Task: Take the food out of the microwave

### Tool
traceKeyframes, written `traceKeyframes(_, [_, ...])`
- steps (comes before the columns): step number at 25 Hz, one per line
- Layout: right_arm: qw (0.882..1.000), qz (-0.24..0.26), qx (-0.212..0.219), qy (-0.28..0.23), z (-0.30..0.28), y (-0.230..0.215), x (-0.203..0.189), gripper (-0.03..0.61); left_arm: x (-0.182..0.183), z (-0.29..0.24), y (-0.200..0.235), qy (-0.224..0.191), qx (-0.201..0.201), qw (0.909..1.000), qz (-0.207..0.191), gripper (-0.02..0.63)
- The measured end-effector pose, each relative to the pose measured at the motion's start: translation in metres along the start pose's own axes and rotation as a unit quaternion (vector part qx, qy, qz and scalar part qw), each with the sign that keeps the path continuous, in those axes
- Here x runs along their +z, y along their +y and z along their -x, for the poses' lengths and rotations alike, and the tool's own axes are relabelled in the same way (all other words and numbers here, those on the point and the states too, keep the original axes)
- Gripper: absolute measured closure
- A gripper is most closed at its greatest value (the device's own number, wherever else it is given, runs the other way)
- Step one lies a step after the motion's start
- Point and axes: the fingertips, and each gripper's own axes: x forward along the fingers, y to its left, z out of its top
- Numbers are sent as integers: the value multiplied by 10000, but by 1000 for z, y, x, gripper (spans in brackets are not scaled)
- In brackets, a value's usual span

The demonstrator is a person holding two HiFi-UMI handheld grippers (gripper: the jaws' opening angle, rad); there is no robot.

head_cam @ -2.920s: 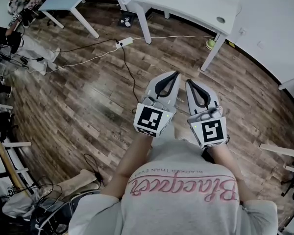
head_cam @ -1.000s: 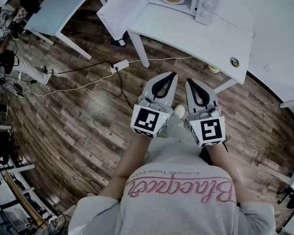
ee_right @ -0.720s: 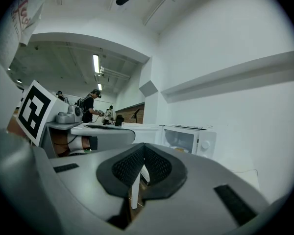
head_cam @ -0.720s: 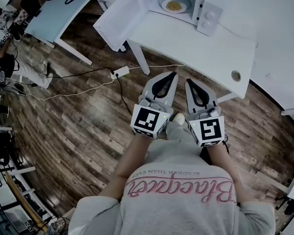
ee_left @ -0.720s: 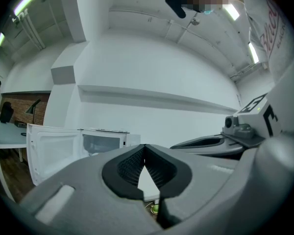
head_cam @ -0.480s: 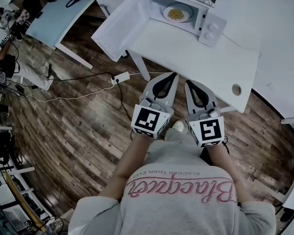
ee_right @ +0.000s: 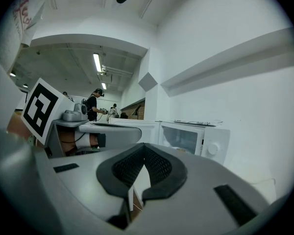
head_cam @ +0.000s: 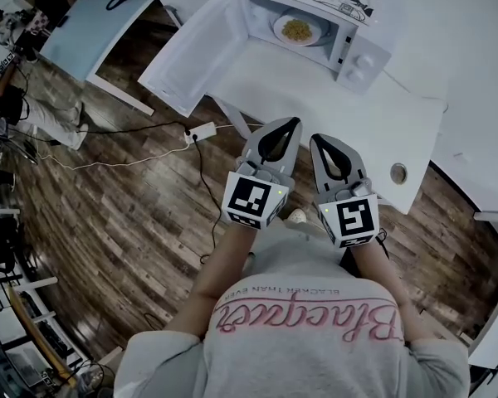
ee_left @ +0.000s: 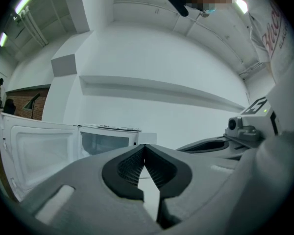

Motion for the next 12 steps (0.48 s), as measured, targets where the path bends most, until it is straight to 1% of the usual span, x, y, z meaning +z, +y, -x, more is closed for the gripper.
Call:
traceKeyframes(8, [10000, 28, -13, 24, -18, -27, -7, 568, -8, -33, 14, 31, 59, 9998, 183, 607])
traceKeyframes(12, [10000, -47, -71, 3, -35, -42, -7, 568, -11, -53, 25, 70, 41, 9998, 167, 607])
